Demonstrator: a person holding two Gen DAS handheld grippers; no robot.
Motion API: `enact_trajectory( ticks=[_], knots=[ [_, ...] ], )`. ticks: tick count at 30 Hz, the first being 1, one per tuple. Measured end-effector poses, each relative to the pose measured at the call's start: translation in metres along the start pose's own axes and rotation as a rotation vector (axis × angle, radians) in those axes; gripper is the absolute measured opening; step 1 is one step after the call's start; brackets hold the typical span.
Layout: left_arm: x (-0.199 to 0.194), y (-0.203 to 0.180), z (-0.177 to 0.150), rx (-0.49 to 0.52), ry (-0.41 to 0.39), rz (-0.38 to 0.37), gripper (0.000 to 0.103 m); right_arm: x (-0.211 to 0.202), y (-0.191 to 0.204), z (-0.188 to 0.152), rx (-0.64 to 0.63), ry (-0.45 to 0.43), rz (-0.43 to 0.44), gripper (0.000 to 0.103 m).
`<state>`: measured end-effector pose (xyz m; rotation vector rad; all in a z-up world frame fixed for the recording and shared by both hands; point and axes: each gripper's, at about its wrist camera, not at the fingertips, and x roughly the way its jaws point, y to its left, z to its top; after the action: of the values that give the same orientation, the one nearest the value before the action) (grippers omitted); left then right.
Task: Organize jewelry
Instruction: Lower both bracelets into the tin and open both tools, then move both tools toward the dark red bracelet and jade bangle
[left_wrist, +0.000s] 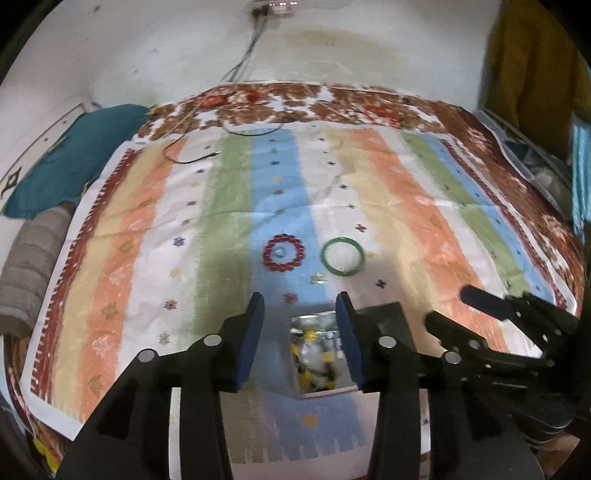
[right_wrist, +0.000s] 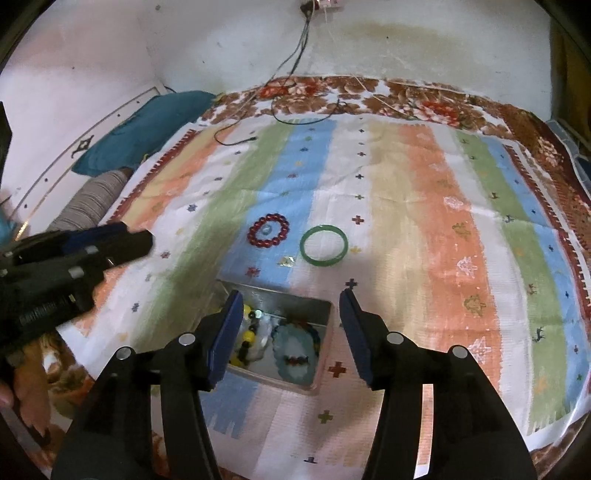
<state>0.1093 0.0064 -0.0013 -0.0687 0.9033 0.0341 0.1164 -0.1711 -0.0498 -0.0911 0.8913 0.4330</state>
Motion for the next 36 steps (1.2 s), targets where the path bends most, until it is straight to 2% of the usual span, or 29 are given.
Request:
enact_trajectory(
  ticks=[7, 23, 29, 36],
  knots=[
    [0.008, 0.015, 0.006, -0.065, 0.012, 0.001, 0.056, 0.009, -0.001, 0.003, -0.001, 0.017, -0.013, 0.057],
    [0.063, 0.034, 0.019, -0.030, 0.110, 0.119, 0.061, 0.031, -0.007, 0.024, -0.005, 0.046, -0.043, 0.072],
    [0.075, 0.049, 0.026, -0.130, 0.140, 0.067, 0.066, 0.047, -0.018, 0.031, 0.007, 0.073, -0.064, 0.073],
    [0.097, 0.044, 0.032, -0.113, 0.156, 0.085, 0.066, 0.065, -0.020, 0.042, 0.020, 0.100, -0.047, 0.073]
  ],
)
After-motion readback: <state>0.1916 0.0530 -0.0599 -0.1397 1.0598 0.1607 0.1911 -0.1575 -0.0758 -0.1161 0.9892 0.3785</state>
